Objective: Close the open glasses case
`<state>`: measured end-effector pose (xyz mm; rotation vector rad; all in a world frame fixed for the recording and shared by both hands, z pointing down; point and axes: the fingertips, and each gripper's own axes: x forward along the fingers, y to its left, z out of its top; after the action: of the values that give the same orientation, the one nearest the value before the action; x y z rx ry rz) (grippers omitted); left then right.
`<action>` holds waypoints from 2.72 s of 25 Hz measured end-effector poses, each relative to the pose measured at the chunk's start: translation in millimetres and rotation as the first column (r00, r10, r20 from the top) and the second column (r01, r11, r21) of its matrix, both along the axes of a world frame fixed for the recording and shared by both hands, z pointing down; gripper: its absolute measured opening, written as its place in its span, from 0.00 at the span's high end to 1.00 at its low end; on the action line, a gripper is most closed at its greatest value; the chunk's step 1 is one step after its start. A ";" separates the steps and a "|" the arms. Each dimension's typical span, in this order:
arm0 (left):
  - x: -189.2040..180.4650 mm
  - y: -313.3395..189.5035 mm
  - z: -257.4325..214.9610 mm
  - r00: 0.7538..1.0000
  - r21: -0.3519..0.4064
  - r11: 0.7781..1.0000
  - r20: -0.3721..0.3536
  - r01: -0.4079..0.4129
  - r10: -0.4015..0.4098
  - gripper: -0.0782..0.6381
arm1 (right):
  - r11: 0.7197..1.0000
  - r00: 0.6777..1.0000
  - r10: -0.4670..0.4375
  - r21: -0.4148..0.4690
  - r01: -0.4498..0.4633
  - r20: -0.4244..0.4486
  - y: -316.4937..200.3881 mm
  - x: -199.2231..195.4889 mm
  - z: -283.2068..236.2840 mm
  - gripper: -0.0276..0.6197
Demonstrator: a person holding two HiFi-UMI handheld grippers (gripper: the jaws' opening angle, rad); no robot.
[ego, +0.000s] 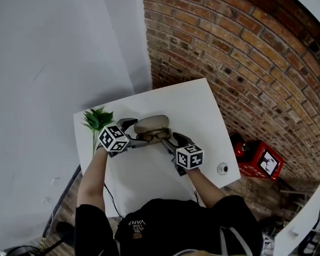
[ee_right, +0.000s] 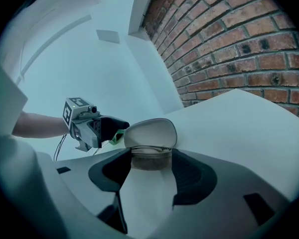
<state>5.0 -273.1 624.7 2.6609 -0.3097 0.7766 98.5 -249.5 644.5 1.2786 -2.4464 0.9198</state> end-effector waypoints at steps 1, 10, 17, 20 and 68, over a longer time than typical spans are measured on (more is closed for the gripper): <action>0.2 1.7 -0.7 1.000 0.002 1.000 0.002 -0.007 0.007 0.20 | 1.000 1.000 0.003 -0.001 -0.003 -0.001 0.7 0.3 0.7 0.57; 1.1 20.3 -9.5 0.999 0.025 0.998 0.007 -0.054 0.054 0.20 | 1.000 1.000 0.011 -0.008 -0.011 -0.027 8.3 1.3 3.6 0.58; 2.2 50.4 -16.5 0.993 0.068 0.992 0.036 -0.110 0.108 0.21 | 1.000 0.999 0.000 -0.014 -0.001 -0.042 19.9 4.9 4.4 0.58; 3.4 62.8 -15.9 0.993 0.081 0.990 0.046 -0.115 0.111 0.21 | 1.000 0.999 0.010 0.012 -0.009 -0.037 22.3 10.8 -4.8 0.59; -9.7 54.5 -3.5 0.909 0.188 0.889 -0.085 0.417 -0.408 0.82 | 0.983 0.985 -0.070 0.156 0.095 -0.158 1.3 -19.7 -10.7 0.96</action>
<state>-4.7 -218.6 621.2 2.6442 -0.9549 0.5731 78.8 -248.1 633.8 1.2371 -2.4744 0.5890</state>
